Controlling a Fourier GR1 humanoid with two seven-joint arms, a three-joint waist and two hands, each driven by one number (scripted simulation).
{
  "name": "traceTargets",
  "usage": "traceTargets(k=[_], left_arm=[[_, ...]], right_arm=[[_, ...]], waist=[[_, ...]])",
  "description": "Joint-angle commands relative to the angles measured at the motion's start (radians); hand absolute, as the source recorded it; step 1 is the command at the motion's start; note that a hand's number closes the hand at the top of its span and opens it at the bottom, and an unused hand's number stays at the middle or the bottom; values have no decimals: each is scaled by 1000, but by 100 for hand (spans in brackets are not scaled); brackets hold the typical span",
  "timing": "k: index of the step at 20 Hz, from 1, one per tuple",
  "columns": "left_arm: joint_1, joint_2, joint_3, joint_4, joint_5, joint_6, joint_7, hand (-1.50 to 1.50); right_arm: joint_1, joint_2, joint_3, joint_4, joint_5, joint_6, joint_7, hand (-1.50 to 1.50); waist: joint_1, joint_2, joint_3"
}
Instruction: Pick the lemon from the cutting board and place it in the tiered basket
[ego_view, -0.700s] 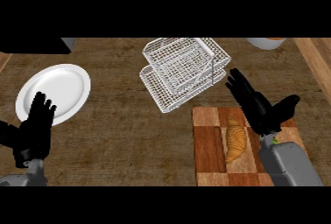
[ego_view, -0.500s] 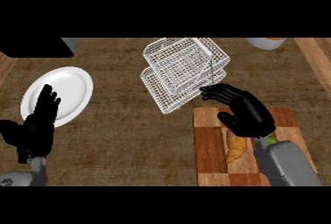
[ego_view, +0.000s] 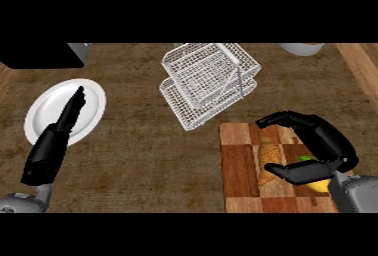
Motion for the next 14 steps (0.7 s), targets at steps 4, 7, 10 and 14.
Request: traceTargets(k=[4, 7, 10, 14], left_arm=[[-71, -32, -26, 47, -69, -9, 3, 0], [-27, -10, -31, -9, -56, -26, 15, 0], [12, -6, -17, 0, -55, -18, -24, 0], [24, 4, -5, -23, -64, -17, -17, 0]], right_arm=[[40, -243, -46, -129, 49, 201, -2, -150], [35, -401, -60, -191, 174, 225, 76, -150], [24, -558, -94, -265, 279, 270, 124, -150], [75, -631, -92, -423, 374, 276, 212, -150]], waist=[[-5, 7, -1], [-4, -2, -3], [-12, -9, -5], [-11, -5, -2]])
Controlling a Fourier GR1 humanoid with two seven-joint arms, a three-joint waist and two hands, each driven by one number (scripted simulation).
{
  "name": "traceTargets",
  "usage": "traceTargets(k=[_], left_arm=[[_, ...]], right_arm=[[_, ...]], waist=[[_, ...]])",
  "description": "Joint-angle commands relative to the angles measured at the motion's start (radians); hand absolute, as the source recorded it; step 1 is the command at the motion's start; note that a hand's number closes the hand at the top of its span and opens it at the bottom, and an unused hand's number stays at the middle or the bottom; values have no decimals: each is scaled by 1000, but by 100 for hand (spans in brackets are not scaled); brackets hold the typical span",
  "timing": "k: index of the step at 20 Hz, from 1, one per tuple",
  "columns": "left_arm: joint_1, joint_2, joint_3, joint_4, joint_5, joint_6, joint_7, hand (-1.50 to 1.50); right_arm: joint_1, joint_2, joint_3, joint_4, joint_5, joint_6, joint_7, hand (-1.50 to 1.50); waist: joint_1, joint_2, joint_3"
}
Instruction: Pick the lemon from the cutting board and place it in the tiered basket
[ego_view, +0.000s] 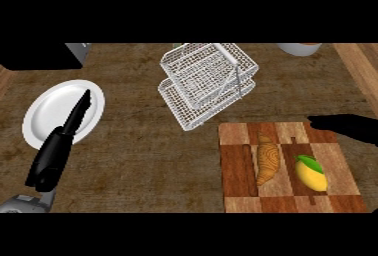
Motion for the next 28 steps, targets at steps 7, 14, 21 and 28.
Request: traceTargets(k=[7, 14, 21, 28], left_arm=[[26, -17, 16, -19, -27, -17, -13, 0], [-14, -64, 18, -7, -63, -51, 6, 0], [-26, -56, 51, -32, -59, -85, 35, 0], [-41, -96, 70, -26, -108, -103, 57, 0]], right_arm=[[246, -39, -15, -407, 206, -27, 306, -150], [302, 105, 160, -458, 457, -36, 422, -150], [251, 163, 349, -404, 701, -59, 570, -150], [256, 214, 385, -275, 861, -88, 509, -150]], waist=[[4, 7, 3], [25, 13, 3], [31, 12, 4], [29, 13, 3]])
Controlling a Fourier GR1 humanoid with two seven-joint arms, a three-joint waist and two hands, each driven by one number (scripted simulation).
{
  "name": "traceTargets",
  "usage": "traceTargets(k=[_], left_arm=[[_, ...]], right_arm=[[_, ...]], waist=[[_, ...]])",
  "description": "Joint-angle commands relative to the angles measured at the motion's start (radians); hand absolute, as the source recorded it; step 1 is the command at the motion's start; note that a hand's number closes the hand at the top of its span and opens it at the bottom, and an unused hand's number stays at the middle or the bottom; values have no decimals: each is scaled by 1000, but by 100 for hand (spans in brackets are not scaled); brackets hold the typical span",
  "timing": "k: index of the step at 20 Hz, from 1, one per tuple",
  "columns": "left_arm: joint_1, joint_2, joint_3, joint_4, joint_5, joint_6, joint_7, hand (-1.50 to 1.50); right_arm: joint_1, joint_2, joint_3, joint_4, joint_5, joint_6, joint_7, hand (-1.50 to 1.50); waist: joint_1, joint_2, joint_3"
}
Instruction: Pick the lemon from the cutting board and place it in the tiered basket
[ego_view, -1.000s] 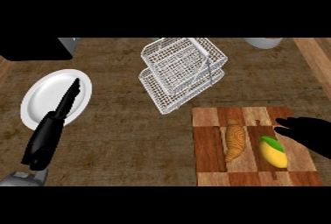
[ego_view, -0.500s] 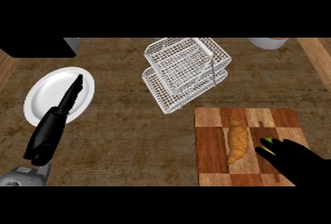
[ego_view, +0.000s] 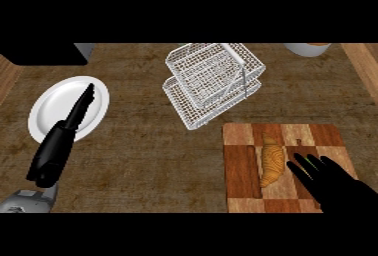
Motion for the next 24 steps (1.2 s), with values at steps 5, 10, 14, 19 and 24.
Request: traceTargets(k=[5, 10, 14, 19, 24], left_arm=[[39, -49, 16, -31, -47, -24, -22, 0], [-23, -73, 48, 41, -61, -59, -9, 0], [53, -78, 69, 54, -65, -69, -103, 0], [5, -99, 79, -15, -79, -88, 10, 0], [78, -97, 98, -75, -99, -120, -6, 0]], right_arm=[[26, 39, 26, 86, 138, 32, -49, -150], [61, -15, -70, 150, 169, 6, -185, -150], [66, 41, -94, 177, 217, -82, -211, -150], [94, 58, -168, 145, 233, -119, -261, -150], [87, 88, -234, 250, 236, -107, -353, -150]], waist=[[1, 0, 0], [-2, 1, 0], [-1, 1, 0], [-4, 0, 0], [0, 0, 0]])
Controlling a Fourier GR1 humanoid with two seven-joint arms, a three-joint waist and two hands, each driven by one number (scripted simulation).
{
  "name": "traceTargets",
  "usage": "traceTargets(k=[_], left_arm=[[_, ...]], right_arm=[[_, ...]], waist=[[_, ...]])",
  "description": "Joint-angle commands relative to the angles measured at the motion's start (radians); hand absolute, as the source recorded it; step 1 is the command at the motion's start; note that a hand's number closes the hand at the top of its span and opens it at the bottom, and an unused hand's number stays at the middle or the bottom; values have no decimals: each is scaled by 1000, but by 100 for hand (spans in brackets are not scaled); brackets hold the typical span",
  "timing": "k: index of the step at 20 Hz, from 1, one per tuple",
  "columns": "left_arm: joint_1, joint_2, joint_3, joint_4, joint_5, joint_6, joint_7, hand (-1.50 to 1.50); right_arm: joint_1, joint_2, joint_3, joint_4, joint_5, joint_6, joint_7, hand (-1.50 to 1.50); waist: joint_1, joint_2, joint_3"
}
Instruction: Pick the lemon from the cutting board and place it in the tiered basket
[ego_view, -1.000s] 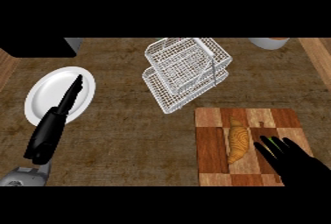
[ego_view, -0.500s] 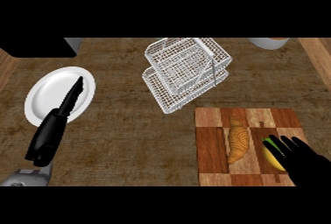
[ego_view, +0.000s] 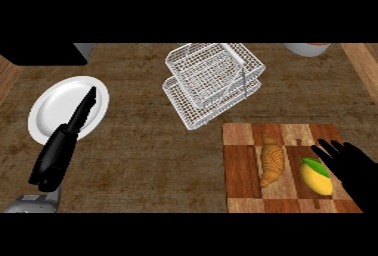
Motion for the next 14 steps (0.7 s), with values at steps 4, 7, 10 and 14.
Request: traceTargets(k=[4, 7, 10, 14], left_arm=[[-39, -47, 29, 55, -41, -13, -32, 0], [-14, -55, 19, 11, -57, -20, -9, 0], [-5, -66, 16, -37, -79, -32, 35, 0], [-54, -81, 46, 49, -88, -40, -8, 0]], right_arm=[[8, 30, -66, 72, 46, 12, -108, -150], [-72, 112, -20, 221, 96, -53, -120, -150], [-33, 156, -10, 180, 131, -51, -102, -150], [-64, 176, -40, 293, 159, -108, -164, -150]], waist=[[-2, 1, 0], [4, 1, 0], [2, 0, 0], [0, 1, 0]])
